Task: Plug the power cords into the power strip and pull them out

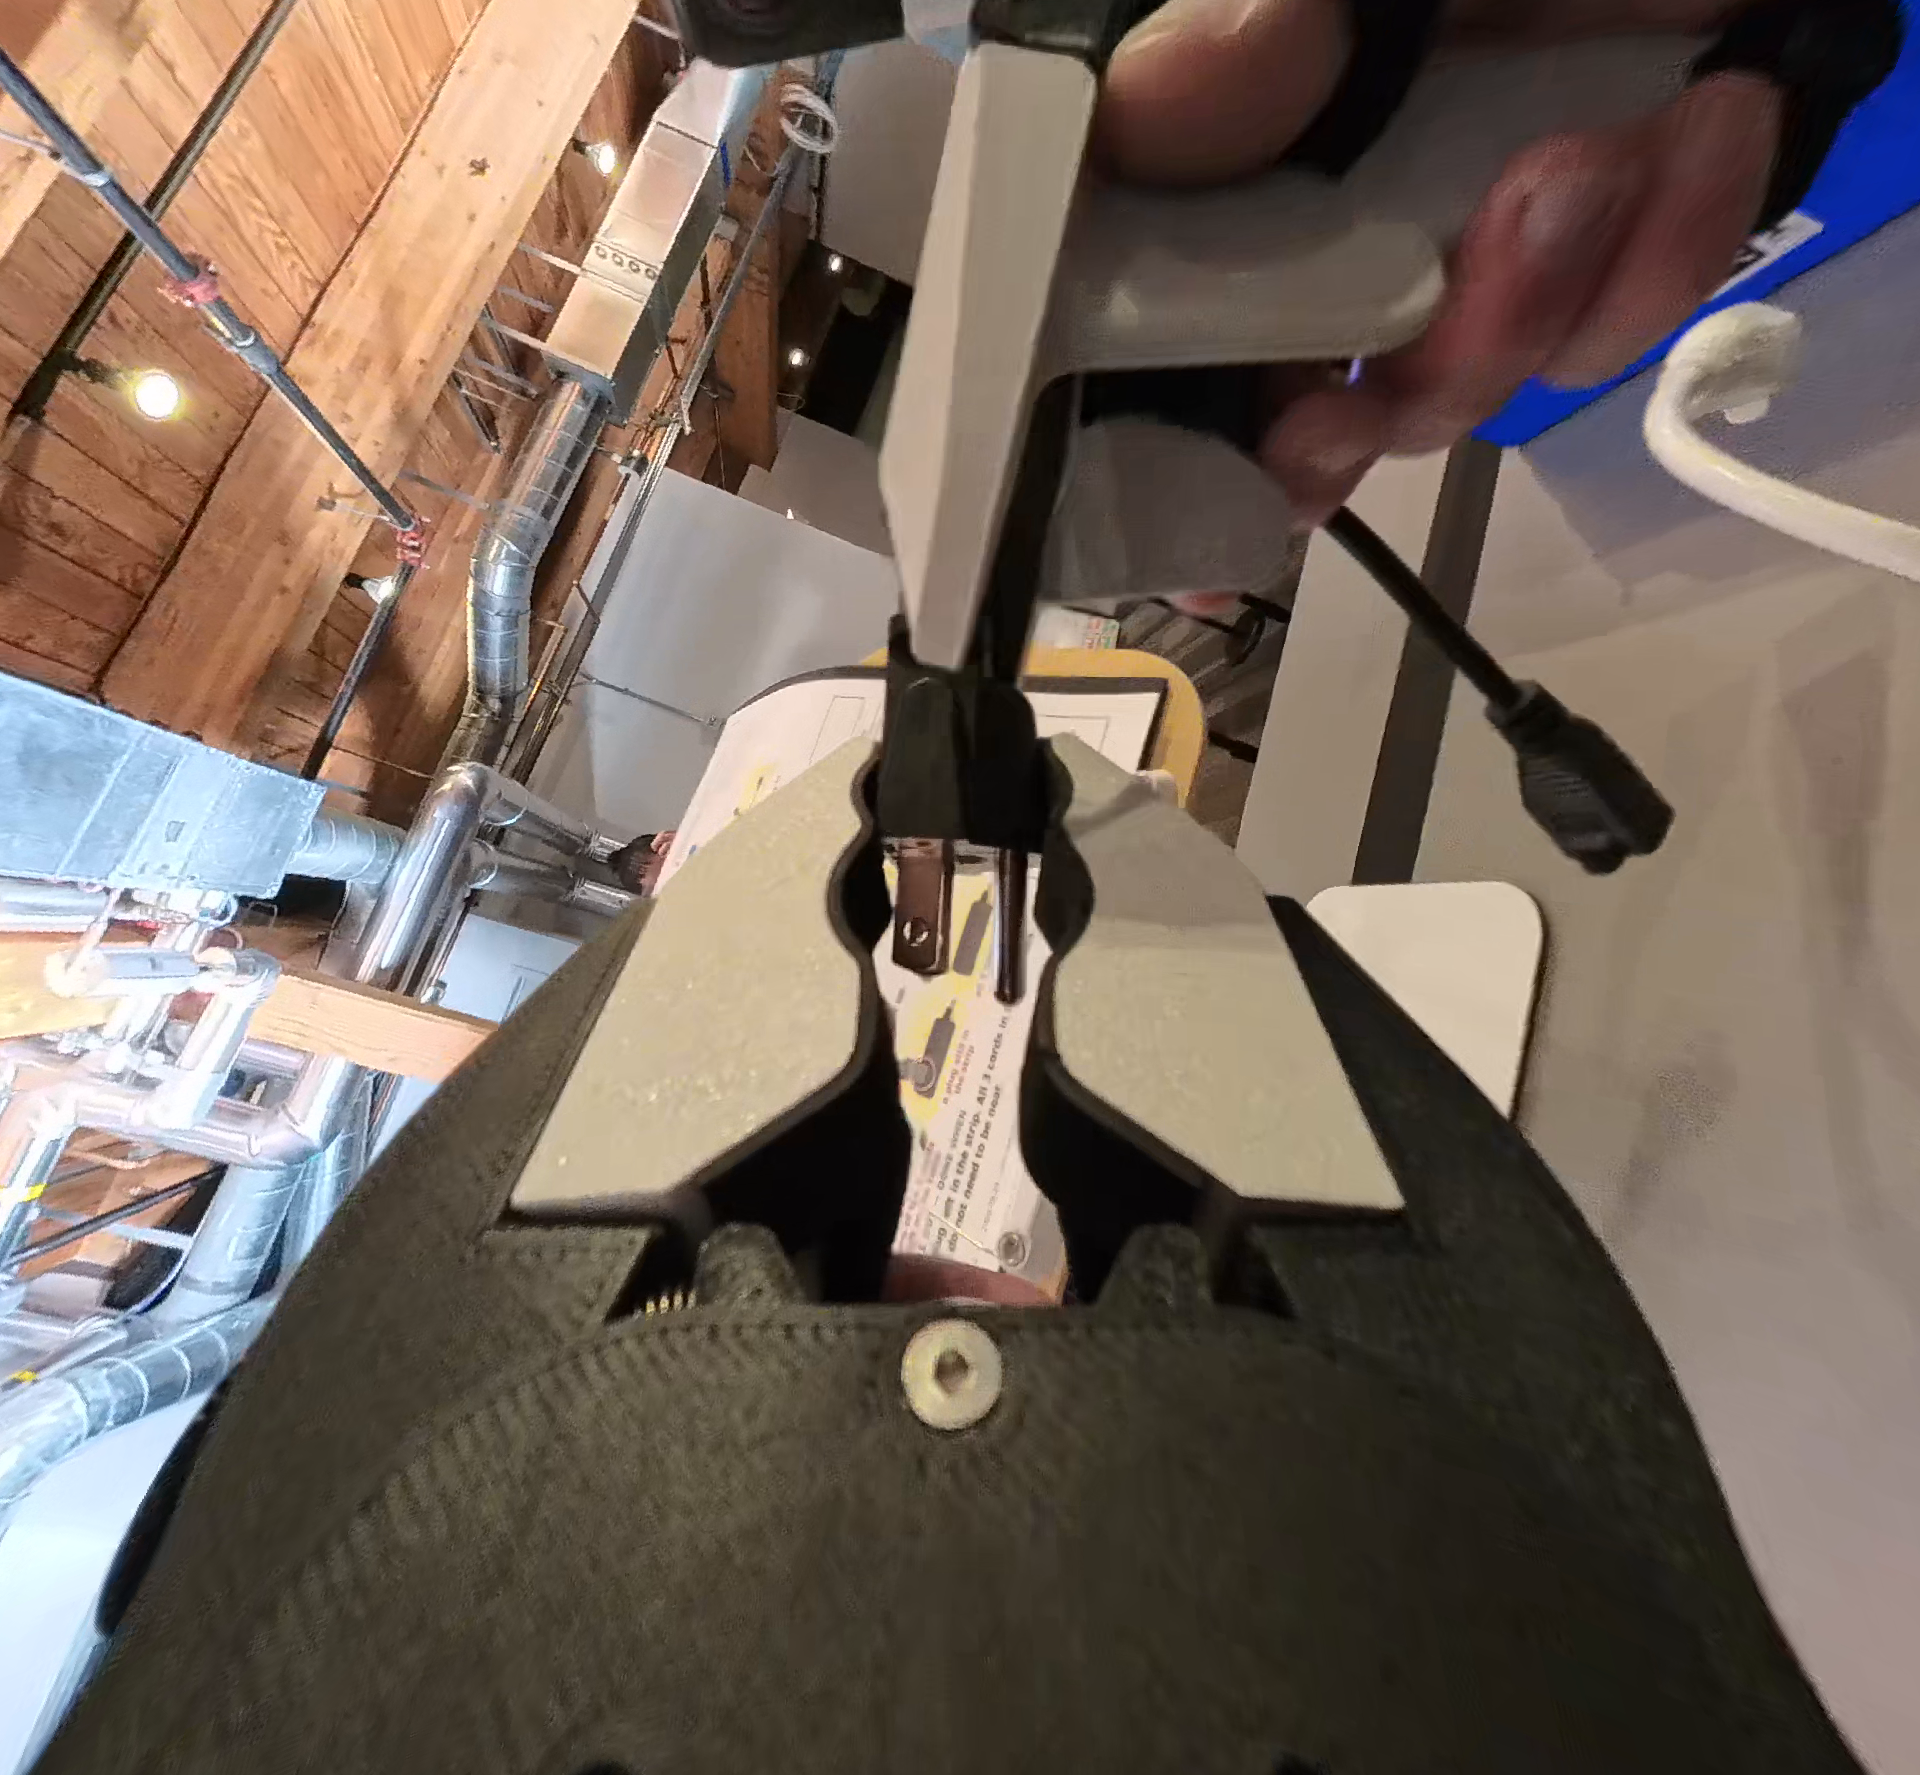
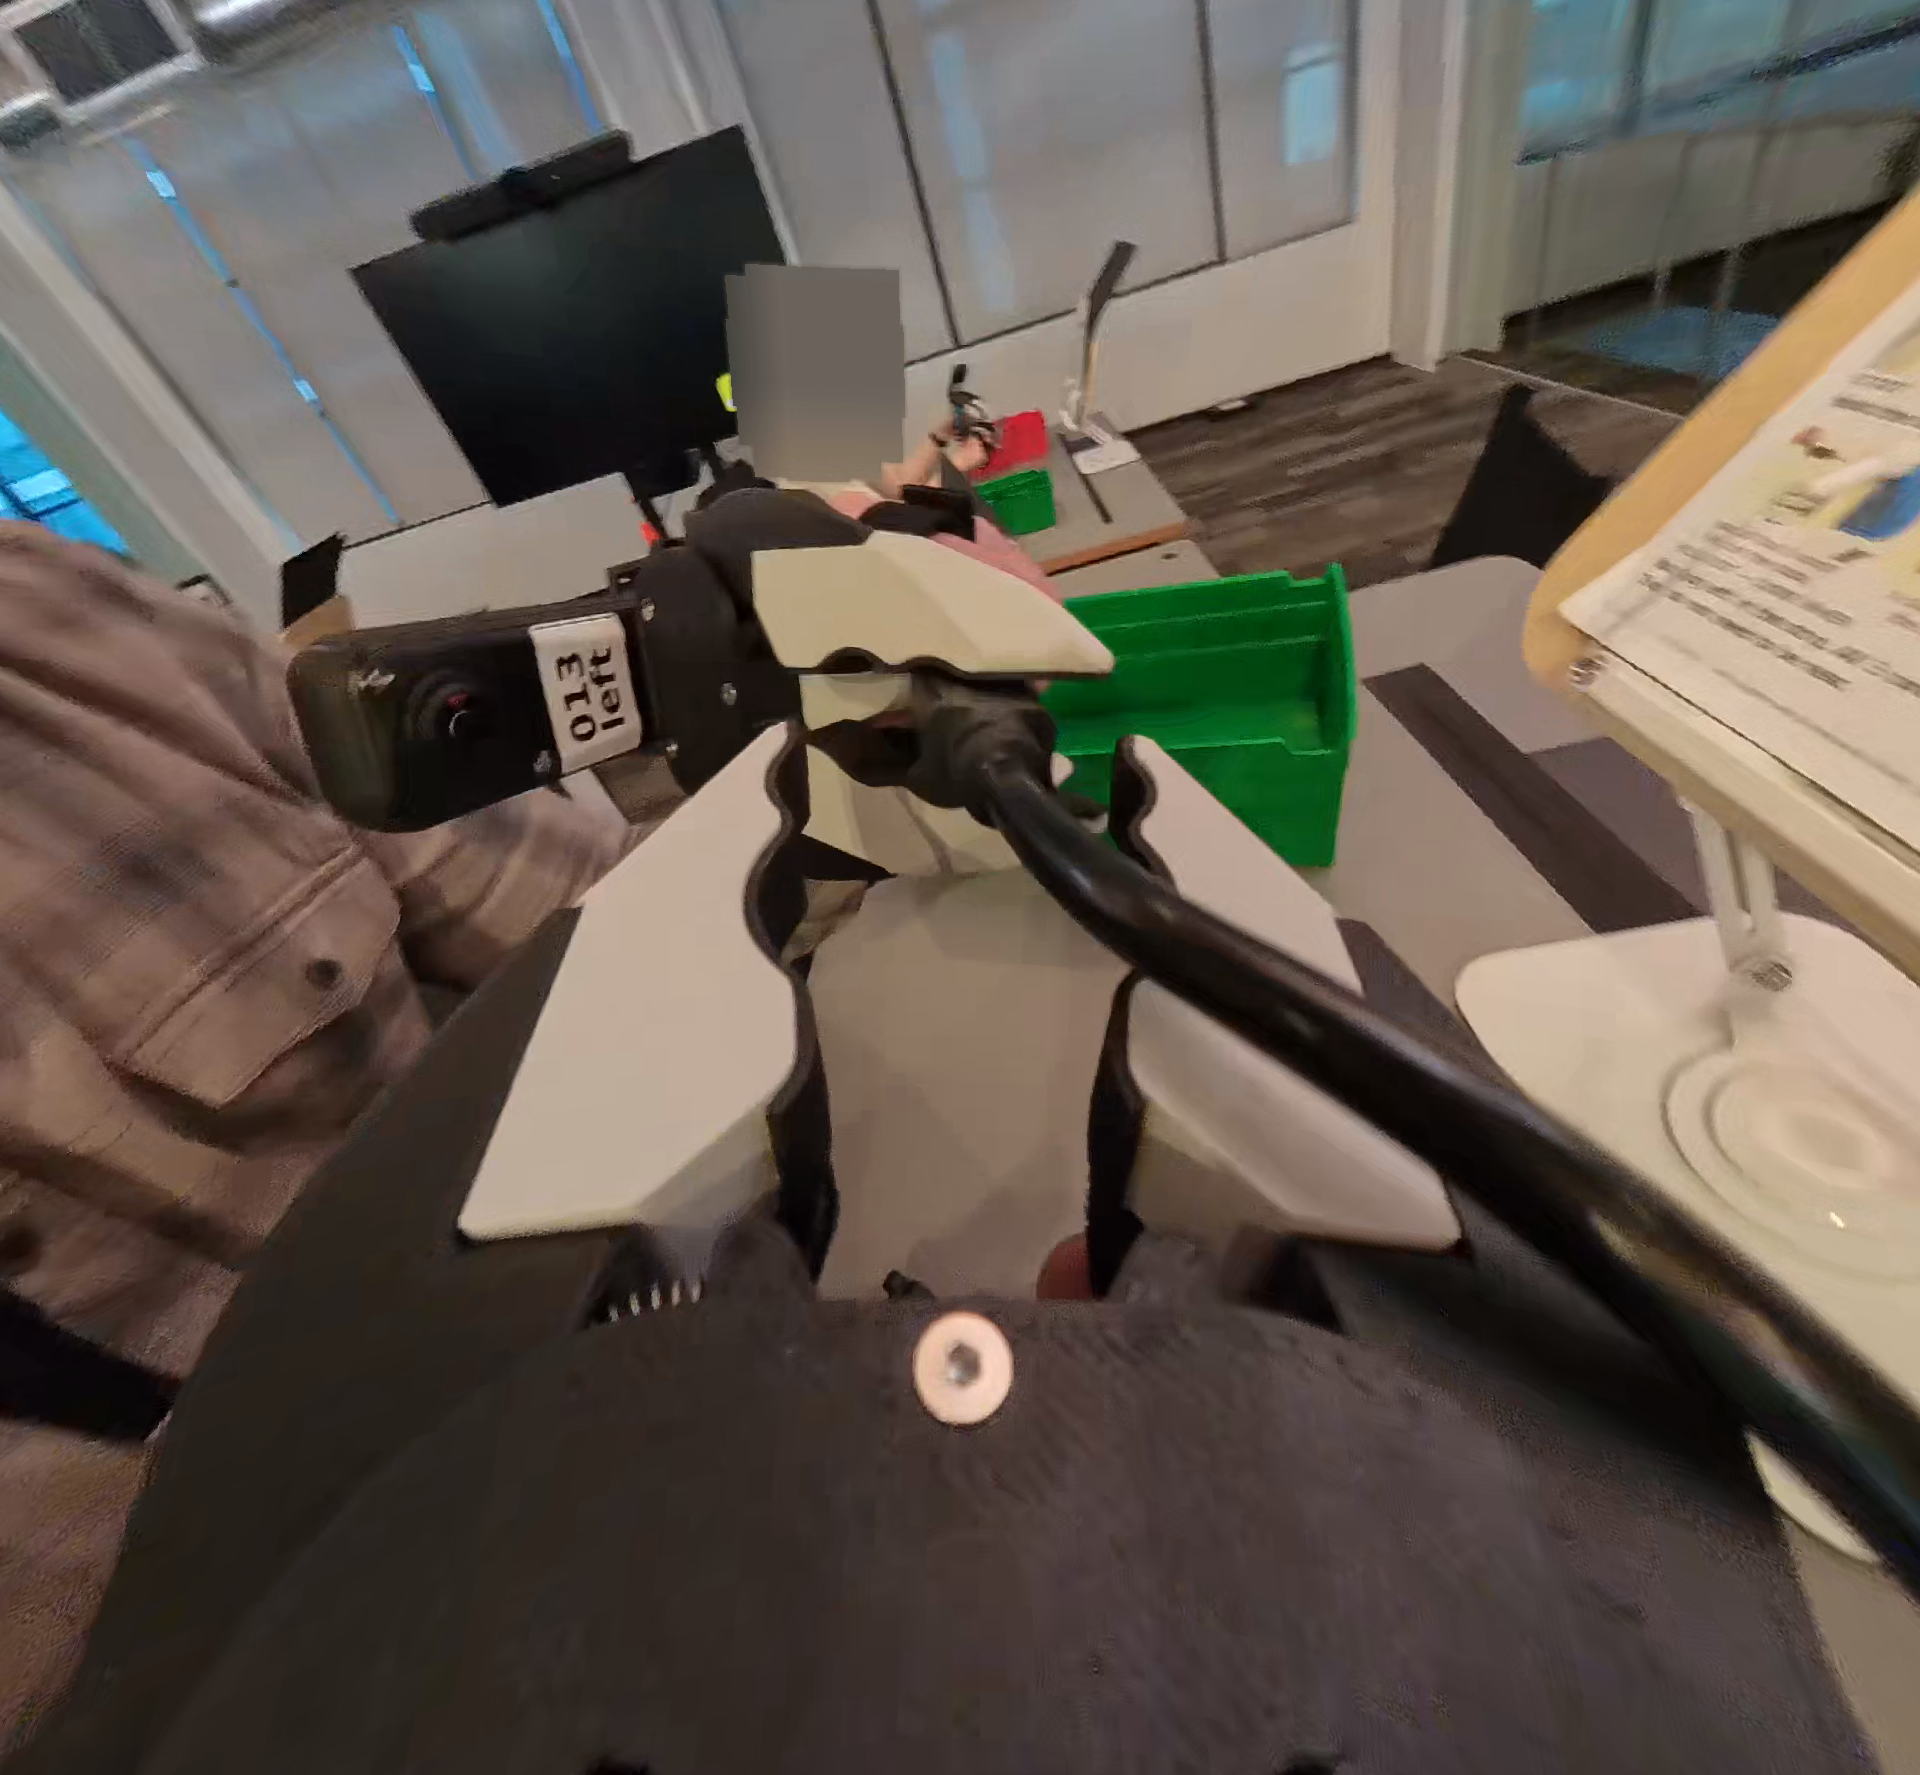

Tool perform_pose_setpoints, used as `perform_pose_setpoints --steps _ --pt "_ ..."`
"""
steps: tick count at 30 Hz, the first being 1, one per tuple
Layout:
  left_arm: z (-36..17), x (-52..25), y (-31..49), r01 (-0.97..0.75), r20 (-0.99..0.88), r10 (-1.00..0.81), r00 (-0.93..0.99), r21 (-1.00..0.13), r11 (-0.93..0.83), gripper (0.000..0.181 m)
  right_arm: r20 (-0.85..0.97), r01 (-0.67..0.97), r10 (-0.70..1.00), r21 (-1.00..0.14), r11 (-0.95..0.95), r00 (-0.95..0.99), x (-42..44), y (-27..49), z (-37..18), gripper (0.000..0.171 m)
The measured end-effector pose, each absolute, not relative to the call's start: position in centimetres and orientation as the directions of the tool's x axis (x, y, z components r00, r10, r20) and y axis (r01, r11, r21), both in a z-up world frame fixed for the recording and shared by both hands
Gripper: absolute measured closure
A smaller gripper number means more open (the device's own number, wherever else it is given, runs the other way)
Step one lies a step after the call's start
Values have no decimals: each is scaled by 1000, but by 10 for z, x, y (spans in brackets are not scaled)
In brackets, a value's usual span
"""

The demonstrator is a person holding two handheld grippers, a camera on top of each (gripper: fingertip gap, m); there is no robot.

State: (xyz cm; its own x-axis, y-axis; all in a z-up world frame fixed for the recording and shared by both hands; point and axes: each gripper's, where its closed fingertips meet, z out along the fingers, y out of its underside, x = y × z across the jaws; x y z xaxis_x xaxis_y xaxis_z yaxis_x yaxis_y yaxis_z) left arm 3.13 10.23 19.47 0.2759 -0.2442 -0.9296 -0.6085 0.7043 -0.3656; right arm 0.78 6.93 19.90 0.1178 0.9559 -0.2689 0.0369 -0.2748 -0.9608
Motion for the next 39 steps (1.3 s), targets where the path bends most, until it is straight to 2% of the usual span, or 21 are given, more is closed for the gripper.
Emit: perform_pose_setpoints --steps 2,6,11,13,19,29,32,39 --pt "190 35 99 -604 -935 -254 246 -353 715 158 -229 77 965 -968 -240 129 4 72 194 117" --pt "189 35 93 -593 -933 -281 225 -360 720 158 -184 141 978 -970 -197 103 2 71 193 132" --pt "179 38 92 -604 -941 -290 176 -336 723 158 -323 257 945 -918 -301 -46 7 60 180 148" --pt "176 40 90 -602 -941 -297 162 -332 726 159 -348 280 934 -907 -315 -75 8 57 179 144" --pt "168 46 85 -603 -944 -307 118 -314 734 158 -403 347 907 -873 -342 -119 9 51 168 149" --pt "171 54 84 -569 -950 -272 153 -310 761 158 -300 328 950 -909 -257 -86 17 51 169 150" --pt "173 55 86 -544 -939 -294 180 -344 766 158 -294 312 953 -914 -258 -72 17 53 171 150" --pt "186 36 96 -519 -889 -381 256 -459 722 136 -261 284 964 -929 -237 -49 26 61 179 150"
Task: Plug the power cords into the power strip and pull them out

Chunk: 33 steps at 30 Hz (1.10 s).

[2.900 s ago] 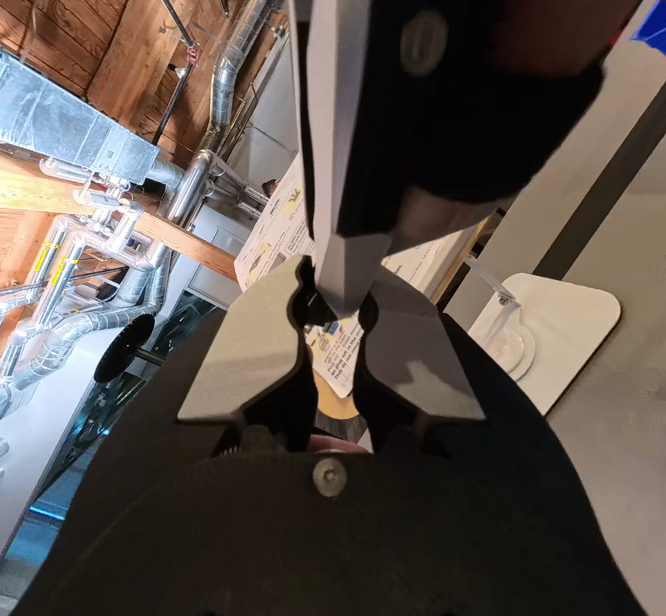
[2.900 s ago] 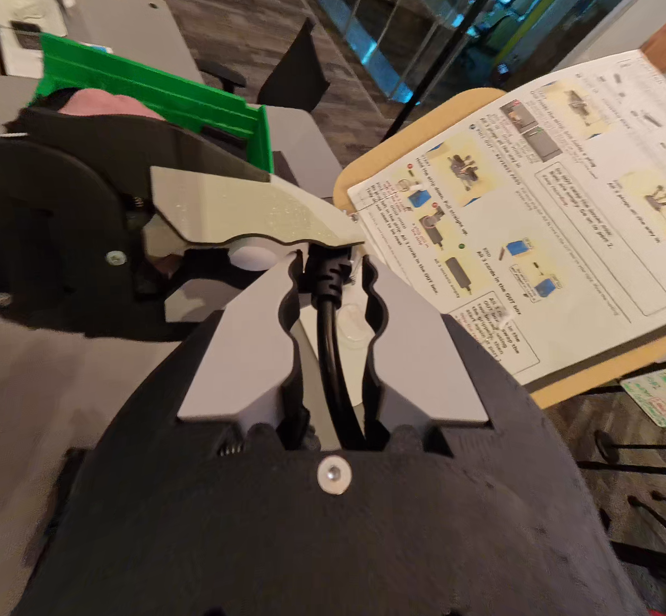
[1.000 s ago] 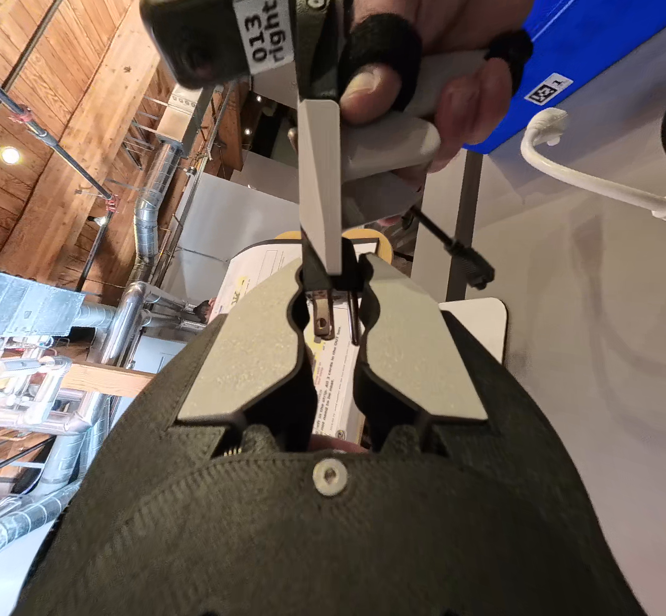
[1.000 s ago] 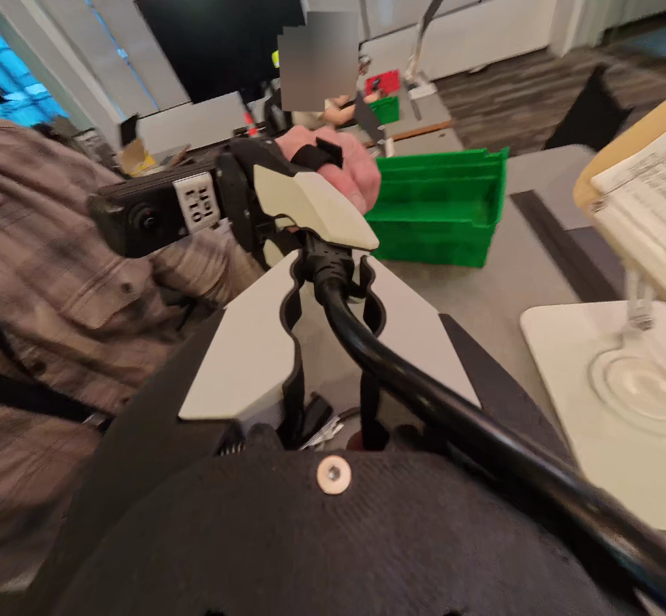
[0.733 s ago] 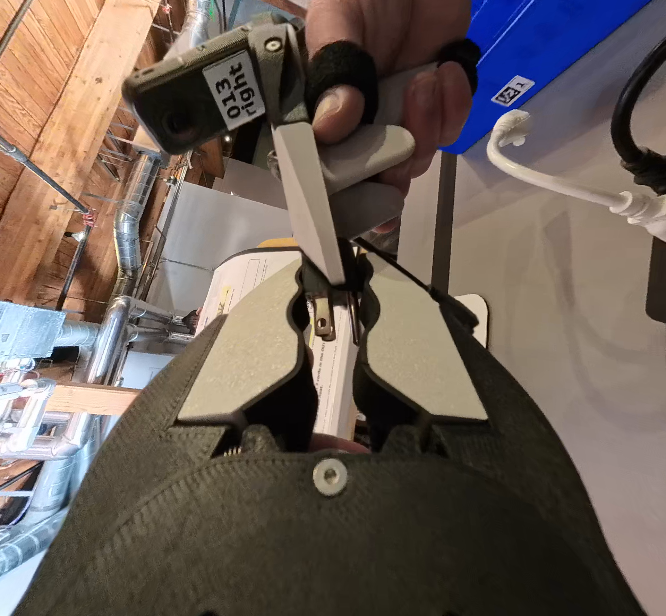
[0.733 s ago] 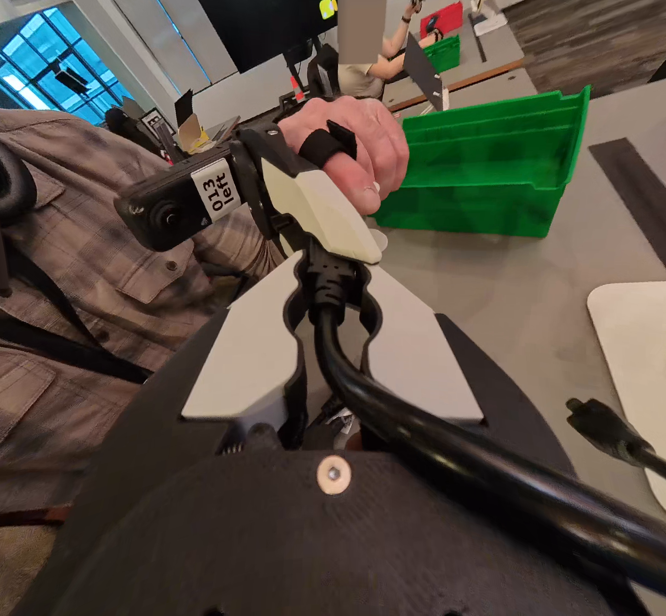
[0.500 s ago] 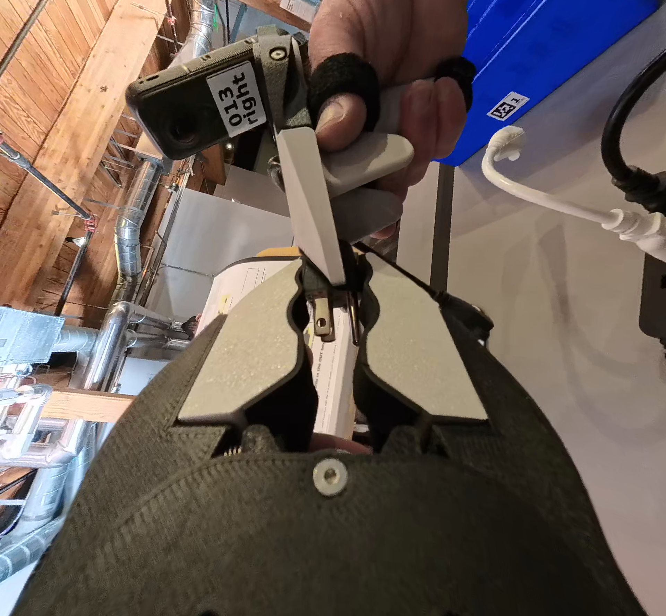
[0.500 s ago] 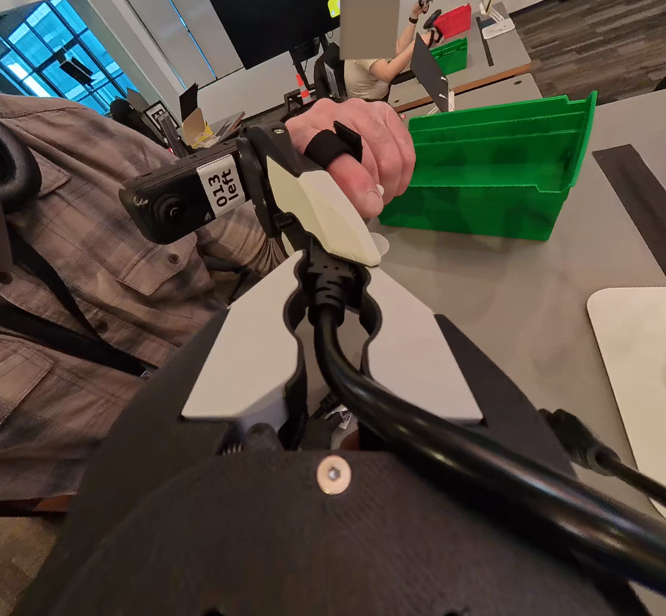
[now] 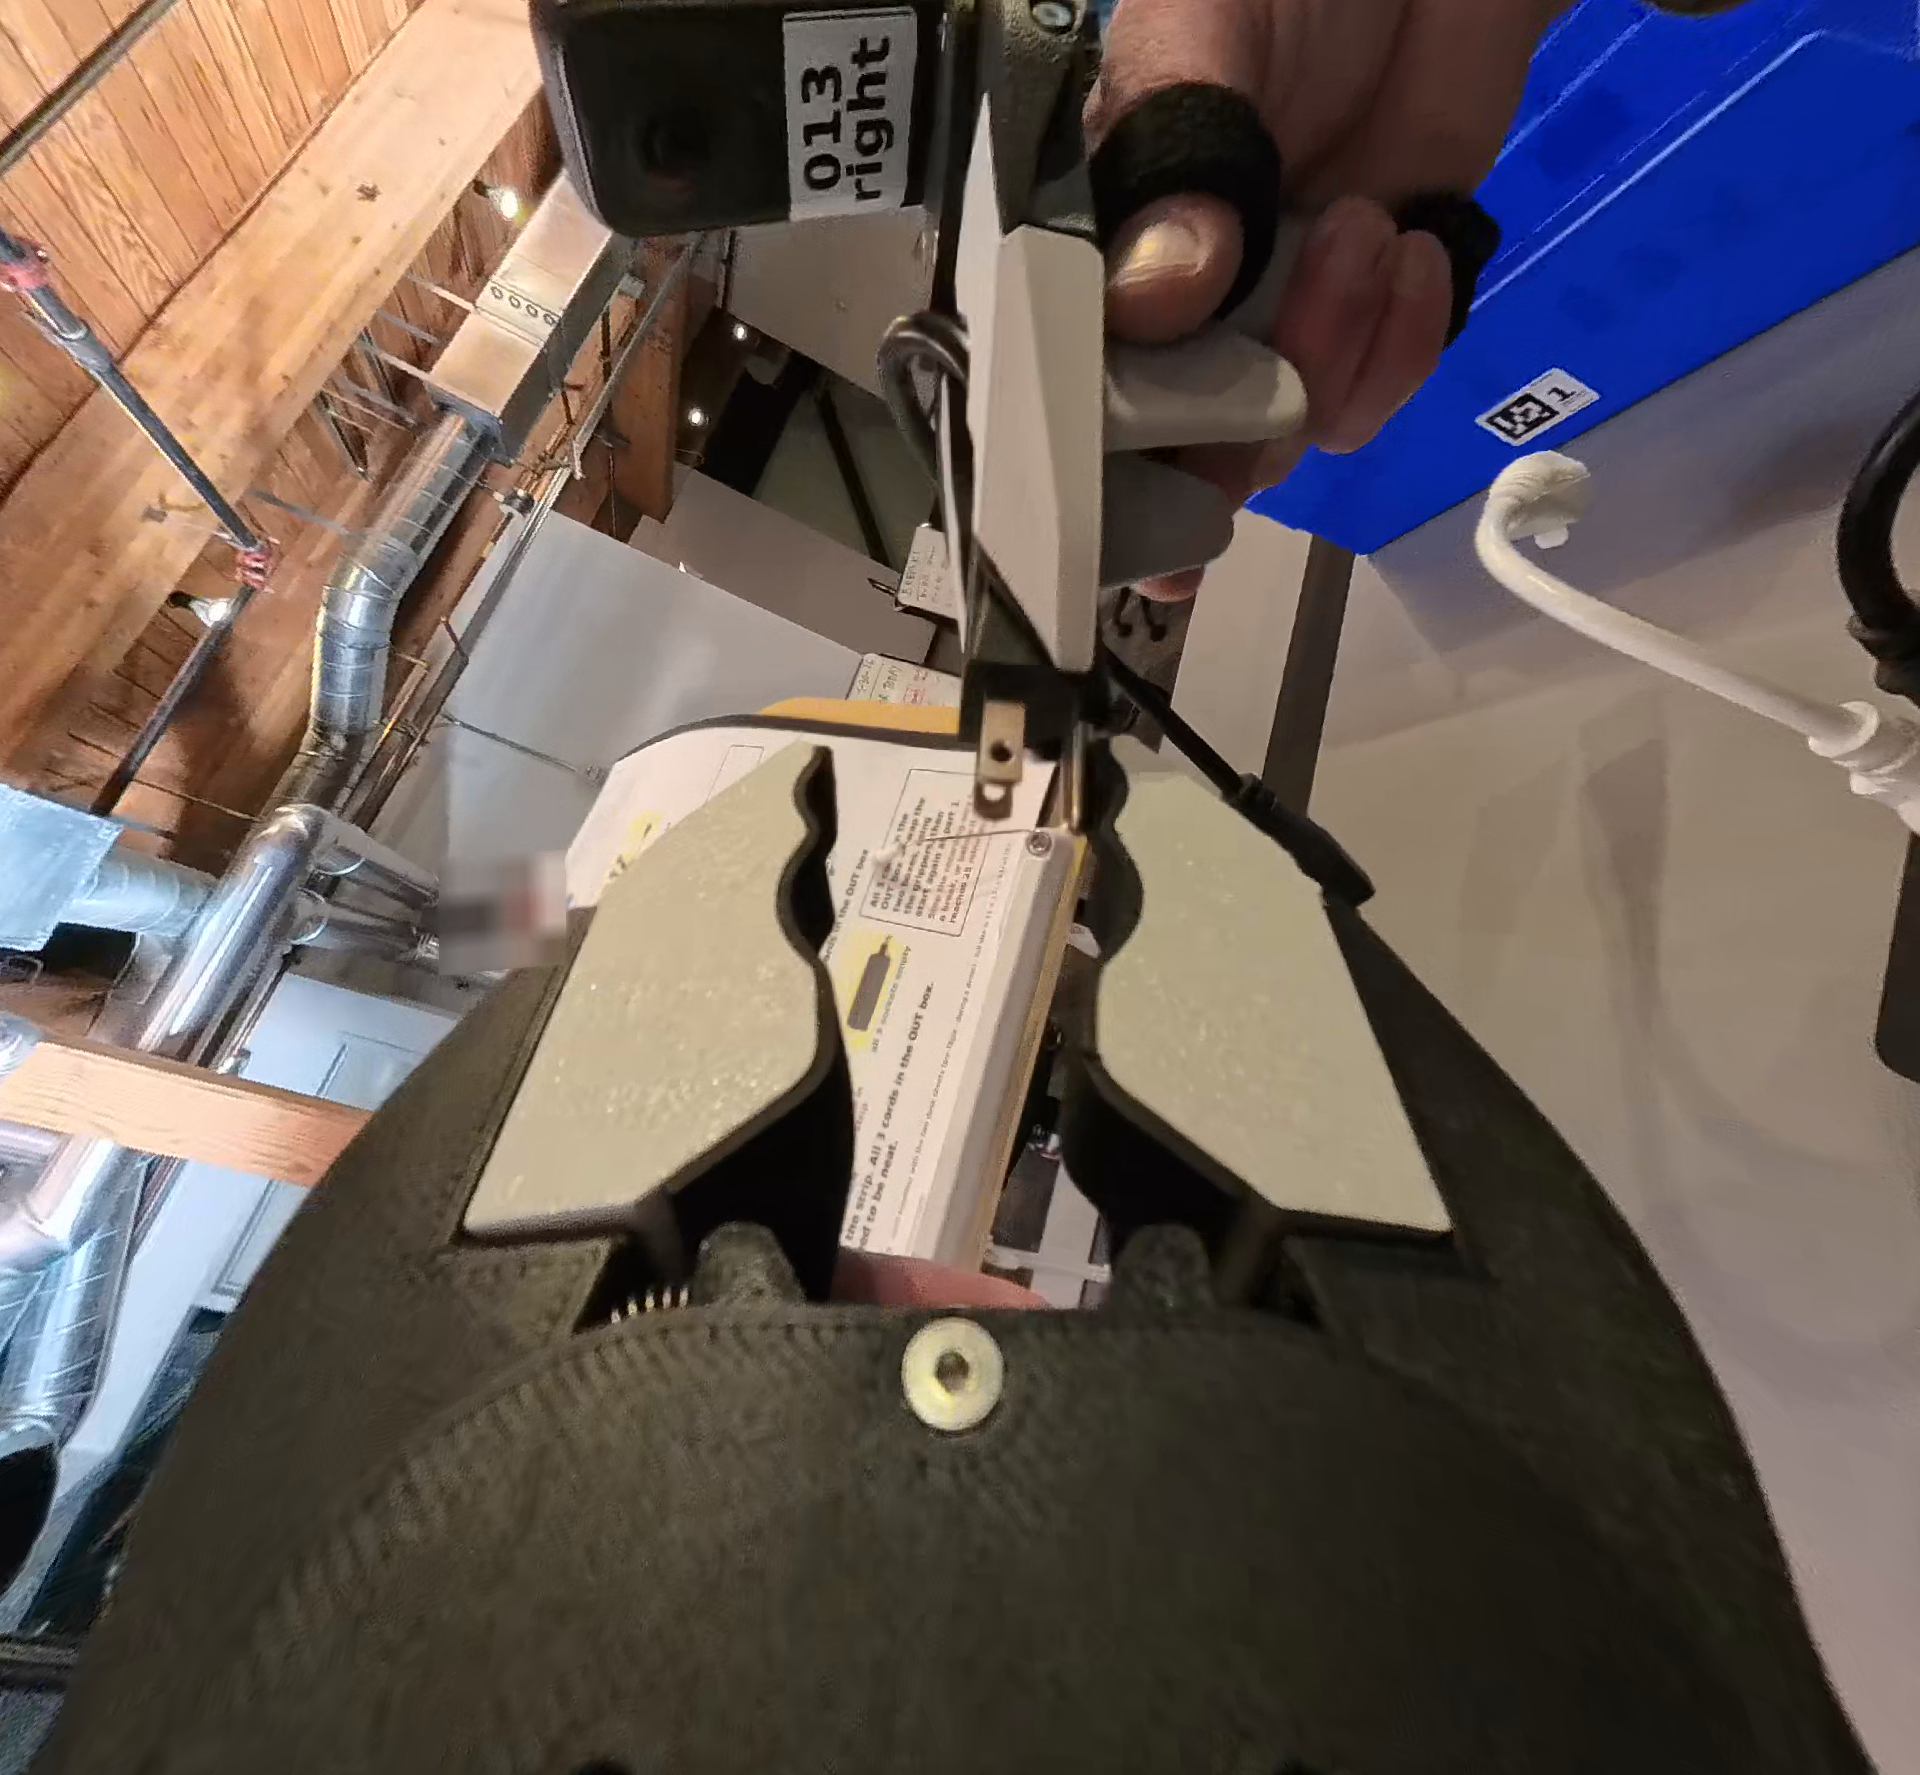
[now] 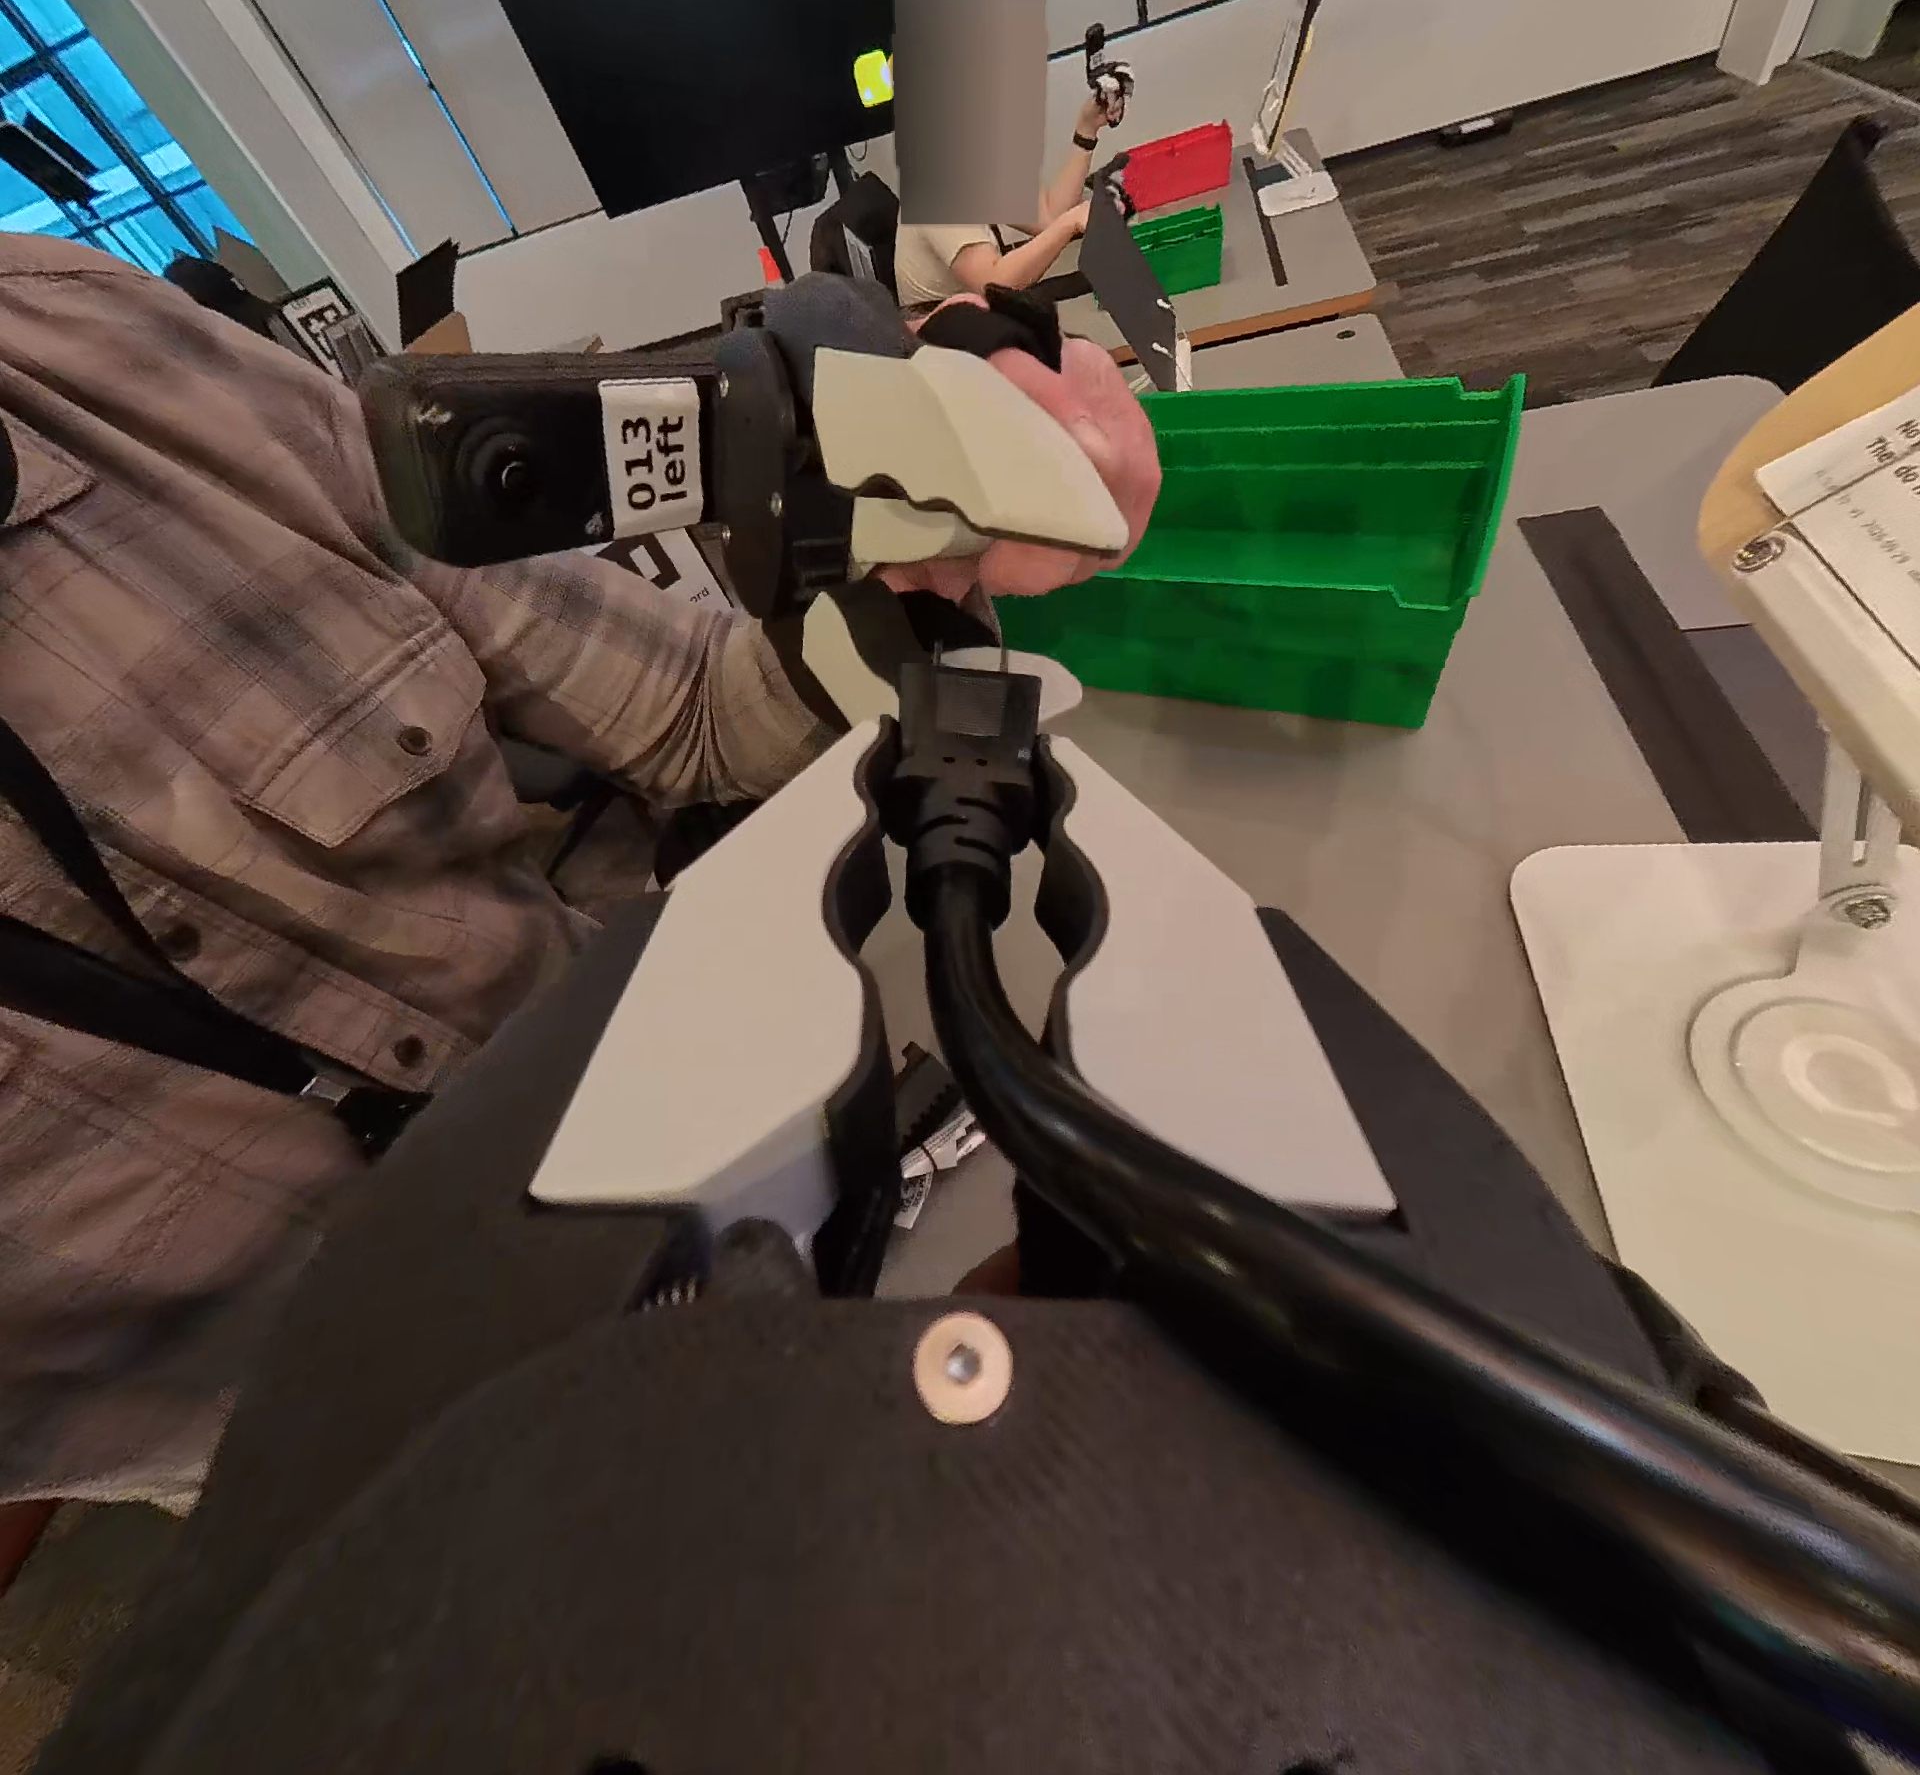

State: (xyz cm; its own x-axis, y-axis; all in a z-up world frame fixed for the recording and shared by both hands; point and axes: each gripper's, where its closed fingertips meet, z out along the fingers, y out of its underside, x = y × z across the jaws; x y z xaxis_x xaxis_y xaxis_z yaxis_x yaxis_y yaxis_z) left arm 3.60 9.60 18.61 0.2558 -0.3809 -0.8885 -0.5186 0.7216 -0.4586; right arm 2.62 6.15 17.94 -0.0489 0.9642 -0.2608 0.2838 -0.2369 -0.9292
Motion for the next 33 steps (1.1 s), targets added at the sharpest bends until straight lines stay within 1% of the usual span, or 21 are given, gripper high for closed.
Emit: perform_pose_setpoints --steps 6,9,11,15,16,20,23,24,26,27,28,30,33 --pt "179 29 98 -517 -867 -446 222 -492 701 141 -219 339 976 -919 -200 -18 26 66 179 150" --pt "172 24 104 -536 -846 -492 206 -518 667 140 -171 382 985 -910 -162 10 31 68 179 150" --pt "162 21 108 -556 -823 -539 182 -538 633 139 -123 440 991 -888 -132 49 37 72 175 150" --pt "130 23 112 -563 -709 -698 105 -621 545 137 -55 548 995 -831 -95 88 48 68 167 150" --pt "116 24 110 -572 -654 -754 62 -642 510 137 -52 556 995 -826 -94 90 50 66 167 148" --pt "66 27 97 -621 -460 -883 -93 -667 413 133 -51 576 991 -810 -111 120 60 59 163 146" --pt "26 30 85 -688 -340 -919 -201 -619 379 126 -58 582 989 -803 -128 137 66 53 157 145" --pt "14 31 82 -707 -305 -925 -226 -602 371 125 -58 587 988 -799 -133 145 69 52 154 136" --pt "-6 38 76 -719 -249 -932 -262 -594 361 126 -62 591 986 -794 -143 156 73 49 151 133" --pt "-16 42 74 -723 -223 -934 -280 -590 358 128 -61 594 984 -791 -149 165 75 49 149 146" --pt "-26 45 71 -731 -197 -934 -298 -582 356 129 -60 597 983 -788 -153 174 78 48 147 149" --pt "-44 51 65 -742 -143 -937 -320 -577 341 129 -65 596 981 -787 -162 182 82 46 145 150" --pt "-68 53 60 -779 -96 -936 -338 -529 336 129 -63 600 978 -781 -171 197 88 43 142 149"
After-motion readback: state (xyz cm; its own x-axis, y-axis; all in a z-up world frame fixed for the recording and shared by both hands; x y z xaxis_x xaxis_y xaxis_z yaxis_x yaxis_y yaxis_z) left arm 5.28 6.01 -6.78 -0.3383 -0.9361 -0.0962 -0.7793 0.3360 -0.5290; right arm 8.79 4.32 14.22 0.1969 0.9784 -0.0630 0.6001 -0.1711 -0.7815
